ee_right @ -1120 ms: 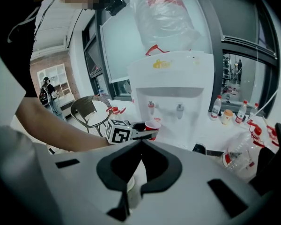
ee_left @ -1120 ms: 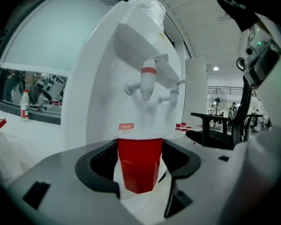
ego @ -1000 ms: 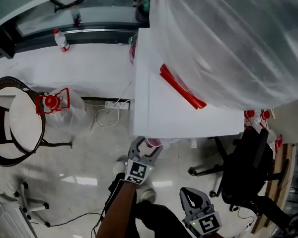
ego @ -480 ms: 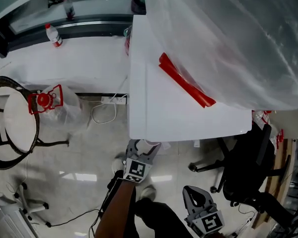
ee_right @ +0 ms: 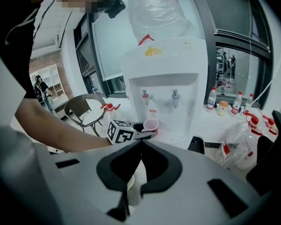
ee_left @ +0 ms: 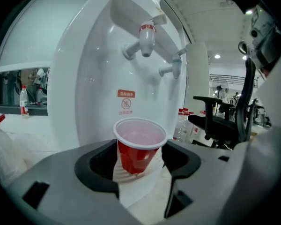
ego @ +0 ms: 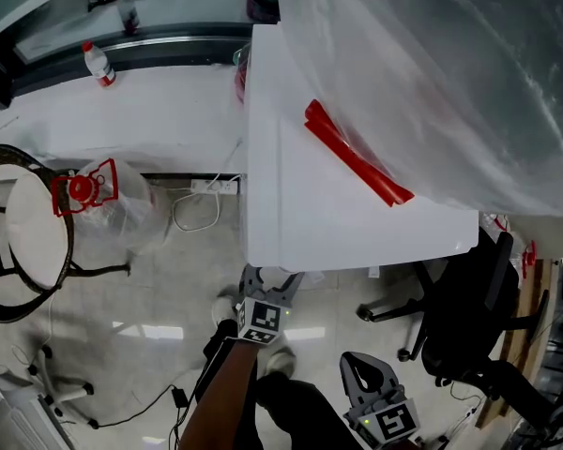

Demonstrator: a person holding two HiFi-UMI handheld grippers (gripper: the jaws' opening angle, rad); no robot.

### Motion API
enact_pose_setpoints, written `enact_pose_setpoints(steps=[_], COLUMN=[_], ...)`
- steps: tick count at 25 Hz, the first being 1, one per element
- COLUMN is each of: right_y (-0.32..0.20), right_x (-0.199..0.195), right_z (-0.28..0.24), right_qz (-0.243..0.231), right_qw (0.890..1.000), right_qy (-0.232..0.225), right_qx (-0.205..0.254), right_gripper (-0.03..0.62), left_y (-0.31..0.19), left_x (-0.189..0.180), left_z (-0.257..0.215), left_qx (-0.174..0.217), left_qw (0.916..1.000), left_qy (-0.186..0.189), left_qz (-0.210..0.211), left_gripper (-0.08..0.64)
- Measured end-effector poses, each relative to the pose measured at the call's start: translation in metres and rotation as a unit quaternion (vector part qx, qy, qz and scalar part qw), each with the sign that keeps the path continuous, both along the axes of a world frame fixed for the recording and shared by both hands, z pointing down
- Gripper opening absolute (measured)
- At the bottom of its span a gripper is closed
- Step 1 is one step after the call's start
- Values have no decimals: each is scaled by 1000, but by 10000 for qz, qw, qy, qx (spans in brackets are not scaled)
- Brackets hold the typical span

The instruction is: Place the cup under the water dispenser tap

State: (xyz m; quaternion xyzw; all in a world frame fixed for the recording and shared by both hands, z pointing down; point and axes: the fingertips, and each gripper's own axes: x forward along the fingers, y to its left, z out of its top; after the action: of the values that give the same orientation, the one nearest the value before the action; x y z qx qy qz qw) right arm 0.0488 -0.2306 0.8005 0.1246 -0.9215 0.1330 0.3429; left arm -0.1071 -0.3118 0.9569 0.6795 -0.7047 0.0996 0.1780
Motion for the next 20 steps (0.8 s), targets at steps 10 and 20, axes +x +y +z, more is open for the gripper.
enact_pose_setpoints(steps=[10,20], right_y=[-8,-6], right_x=[2,6], right_z=[-2,-7], right_qz=[109,84], right_qw=[9999,9999], right_qy=[-4,-26], right_qx=[-10,-54], right_gripper=[-2,-2], left_y=[3,17], left_x=[-1,2], left_z=[7,0], left_qx=[-106,-194], left_qw=[9998,9997], left_qy=[173,103], left_qz=[-19,-73], left_gripper=[324,327])
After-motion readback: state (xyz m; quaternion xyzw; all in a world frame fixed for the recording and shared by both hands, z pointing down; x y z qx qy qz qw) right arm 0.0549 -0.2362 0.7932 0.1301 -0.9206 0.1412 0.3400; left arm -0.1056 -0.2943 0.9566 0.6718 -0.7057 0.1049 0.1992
